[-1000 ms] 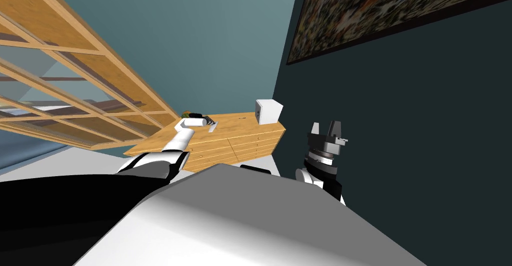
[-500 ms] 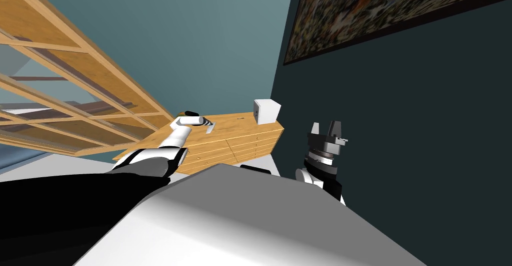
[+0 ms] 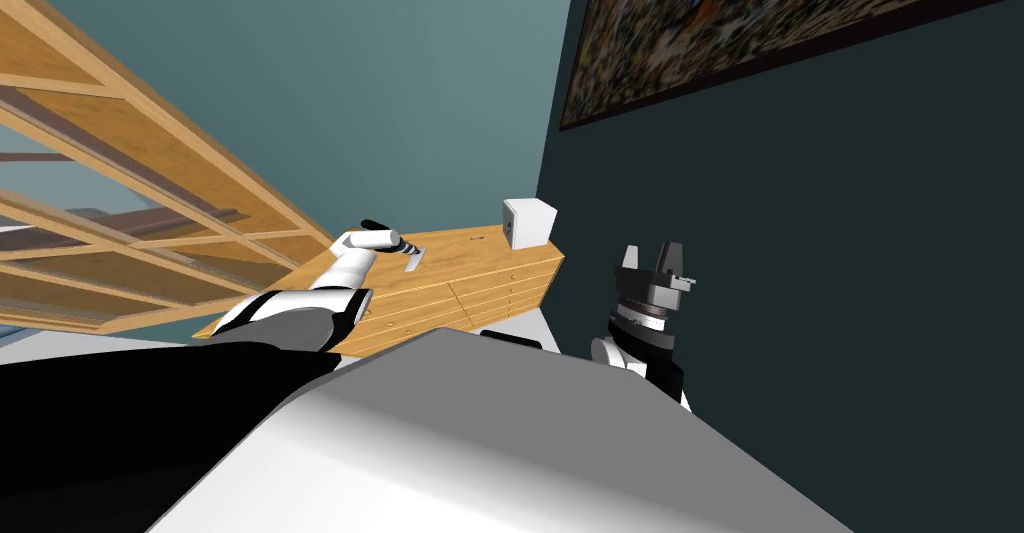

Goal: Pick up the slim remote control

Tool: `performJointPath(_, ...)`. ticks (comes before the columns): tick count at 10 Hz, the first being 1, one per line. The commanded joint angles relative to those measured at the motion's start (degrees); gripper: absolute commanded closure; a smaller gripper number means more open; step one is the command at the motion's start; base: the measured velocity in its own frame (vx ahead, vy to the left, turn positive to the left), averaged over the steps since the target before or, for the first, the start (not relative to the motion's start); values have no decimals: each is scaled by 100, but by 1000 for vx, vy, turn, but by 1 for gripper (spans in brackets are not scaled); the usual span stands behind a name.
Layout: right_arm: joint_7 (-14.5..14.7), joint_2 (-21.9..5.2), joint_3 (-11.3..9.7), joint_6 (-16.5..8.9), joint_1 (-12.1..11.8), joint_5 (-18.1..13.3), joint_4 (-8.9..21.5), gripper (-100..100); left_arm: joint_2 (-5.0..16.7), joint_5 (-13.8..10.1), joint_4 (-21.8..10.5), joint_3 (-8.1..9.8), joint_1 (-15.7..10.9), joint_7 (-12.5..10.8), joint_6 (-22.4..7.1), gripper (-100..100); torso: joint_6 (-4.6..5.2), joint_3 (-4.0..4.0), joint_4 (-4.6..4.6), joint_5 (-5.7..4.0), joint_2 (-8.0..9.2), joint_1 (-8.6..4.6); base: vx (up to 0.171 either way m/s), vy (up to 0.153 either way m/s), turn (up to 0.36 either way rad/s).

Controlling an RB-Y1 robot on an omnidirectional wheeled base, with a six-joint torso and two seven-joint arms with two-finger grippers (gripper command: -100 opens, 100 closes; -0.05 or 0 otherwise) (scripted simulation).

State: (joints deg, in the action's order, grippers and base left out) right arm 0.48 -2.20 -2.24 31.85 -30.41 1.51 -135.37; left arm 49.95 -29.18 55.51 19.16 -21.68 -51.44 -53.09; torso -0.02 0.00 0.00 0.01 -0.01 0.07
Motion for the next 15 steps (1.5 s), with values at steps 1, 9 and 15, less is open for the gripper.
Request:
performJointPath(1,0,0,0,0,0,0,0,0,61,-38,-226,28,-28,-131,-171,-100,0,0,0,0,0,0,9,18,-86)
performJointPath(9,0,0,0,0,-1,0,0,0,566,-371,-1516,168,-427,-916,-1201,-100,-6,0,-1,3,0,2,11,22,-99)
performJointPath(15,0,0,0,0,0,0,0,0,873,-569,-2358,232,-629,-1386,-1817,-100,-2,-3,-1,3,-4,10,14,37,-105)
